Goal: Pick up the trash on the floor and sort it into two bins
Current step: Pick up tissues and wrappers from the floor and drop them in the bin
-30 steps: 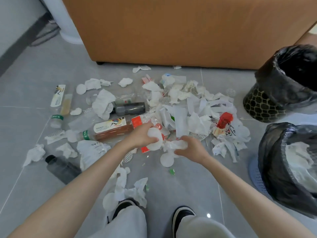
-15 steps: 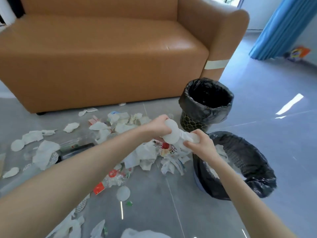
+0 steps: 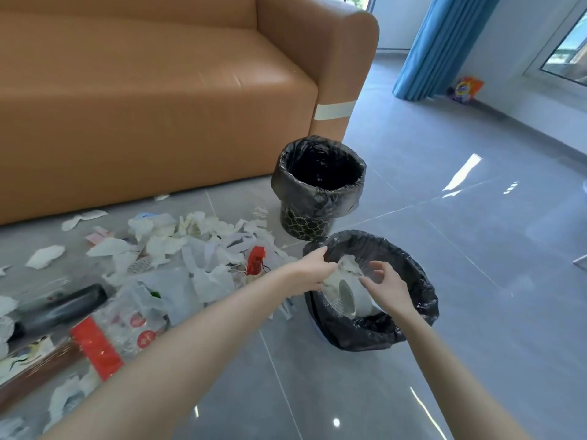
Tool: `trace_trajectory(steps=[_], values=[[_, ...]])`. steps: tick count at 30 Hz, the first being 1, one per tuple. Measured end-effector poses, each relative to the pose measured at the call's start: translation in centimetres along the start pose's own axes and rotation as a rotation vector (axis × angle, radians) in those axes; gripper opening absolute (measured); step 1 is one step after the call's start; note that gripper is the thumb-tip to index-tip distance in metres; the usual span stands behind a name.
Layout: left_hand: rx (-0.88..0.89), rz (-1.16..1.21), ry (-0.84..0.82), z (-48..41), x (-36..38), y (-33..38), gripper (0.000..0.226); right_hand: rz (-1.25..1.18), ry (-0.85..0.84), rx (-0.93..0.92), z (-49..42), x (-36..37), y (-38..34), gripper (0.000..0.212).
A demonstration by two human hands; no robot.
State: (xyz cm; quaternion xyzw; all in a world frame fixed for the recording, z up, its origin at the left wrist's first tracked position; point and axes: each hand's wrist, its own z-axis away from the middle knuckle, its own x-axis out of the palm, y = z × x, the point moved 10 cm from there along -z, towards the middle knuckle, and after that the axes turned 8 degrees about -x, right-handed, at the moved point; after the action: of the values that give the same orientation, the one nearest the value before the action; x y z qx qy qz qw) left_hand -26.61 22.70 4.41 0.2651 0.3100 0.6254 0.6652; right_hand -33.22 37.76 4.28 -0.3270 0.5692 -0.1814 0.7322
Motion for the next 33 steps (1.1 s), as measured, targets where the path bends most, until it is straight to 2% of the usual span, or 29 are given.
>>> trace_trajectory(steps=[4,8,13,16,21,30,33], values=[[0.034,-0.109,0.044,1.2,-2.7,-0.5,0.051,0.006,0.010,-0.062,0.0,0.9,-1.8,0.035],[0.028,-0.198,0.128,2.4,-7.0,-2.2,0.040,-0.050,-0.017,-0.192,0.5,2.7,-7.1,0.031],[-0.023,-0.290,0.206,5.5,-13.4,-6.8,0.034,-0.101,-0.153,-0.330,2.4,8.4,-13.0,0.024],[-0.075,-0.305,0.314,7.6,-18.1,-12.0,0.033,-0.115,-0.271,-0.356,3.9,13.5,-14.3,0.019],[-0.171,-0.427,0.442,10.4,-22.3,-22.4,0.036,0.002,-0.547,-0.393,7.8,24.3,-13.4,0.023],[-0.307,-0.439,0.400,11.2,-21.3,-36.4,0.041,0.292,-0.877,-0.492,13.1,38.4,-8.4,0.035],[-0.372,-0.500,0.325,10.7,-20.0,-40.0,0.046,0.342,-0.879,-0.499,13.8,40.7,-7.4,0.039]])
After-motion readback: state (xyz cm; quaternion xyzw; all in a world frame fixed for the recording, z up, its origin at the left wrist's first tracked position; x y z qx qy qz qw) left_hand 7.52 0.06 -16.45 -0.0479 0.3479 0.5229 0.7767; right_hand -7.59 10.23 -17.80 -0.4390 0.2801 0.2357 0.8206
